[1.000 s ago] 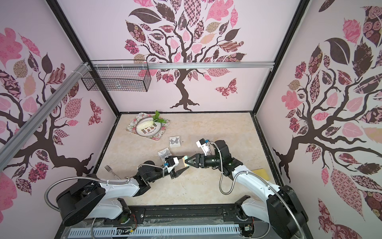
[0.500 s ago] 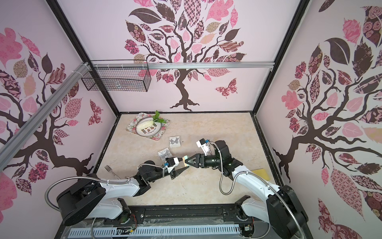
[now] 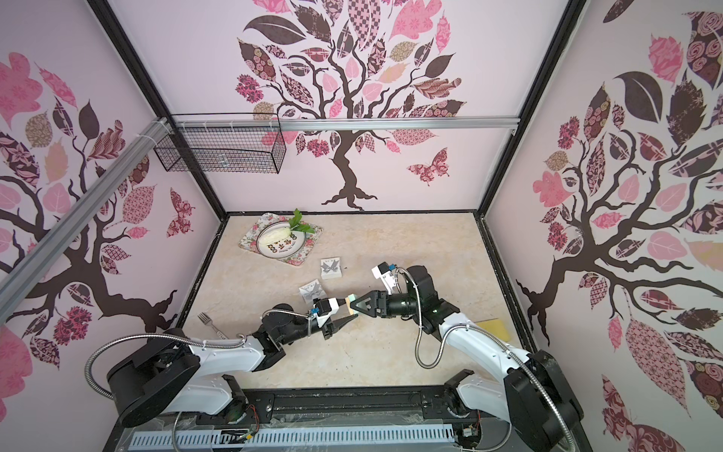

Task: Take the rings out of the lift-off lid box
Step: Open the lid on the jewelry box.

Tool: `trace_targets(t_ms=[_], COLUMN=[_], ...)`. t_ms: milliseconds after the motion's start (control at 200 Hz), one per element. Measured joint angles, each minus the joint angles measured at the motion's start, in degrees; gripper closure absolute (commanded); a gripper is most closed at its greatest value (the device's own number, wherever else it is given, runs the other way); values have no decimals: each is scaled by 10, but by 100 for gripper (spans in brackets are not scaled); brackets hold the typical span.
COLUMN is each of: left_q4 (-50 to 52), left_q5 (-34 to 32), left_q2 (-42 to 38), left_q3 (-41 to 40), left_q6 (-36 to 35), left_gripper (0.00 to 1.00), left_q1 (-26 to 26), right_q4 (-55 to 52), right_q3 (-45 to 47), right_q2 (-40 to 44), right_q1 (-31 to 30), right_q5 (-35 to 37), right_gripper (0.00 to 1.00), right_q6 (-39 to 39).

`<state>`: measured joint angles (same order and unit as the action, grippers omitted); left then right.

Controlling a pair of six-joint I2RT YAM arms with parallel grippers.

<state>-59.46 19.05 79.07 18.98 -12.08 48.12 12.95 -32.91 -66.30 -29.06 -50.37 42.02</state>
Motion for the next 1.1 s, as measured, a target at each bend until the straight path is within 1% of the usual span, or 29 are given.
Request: trace_targets(t_ms=[545, 1100], left_q4=[0, 5], left_q5=[-3, -17], left_q2=[0, 0], left_q3=[0, 0], left_q6=[0, -1], left_gripper=[66, 69], left_q1=[3, 3], right_q4=[-11, -28], right_q3=[0, -3], right_q2=[3, 10], right_q1=[12, 35], right_q5=[-10, -17], right_gripper=[16, 16], right_q6=[-2, -10])
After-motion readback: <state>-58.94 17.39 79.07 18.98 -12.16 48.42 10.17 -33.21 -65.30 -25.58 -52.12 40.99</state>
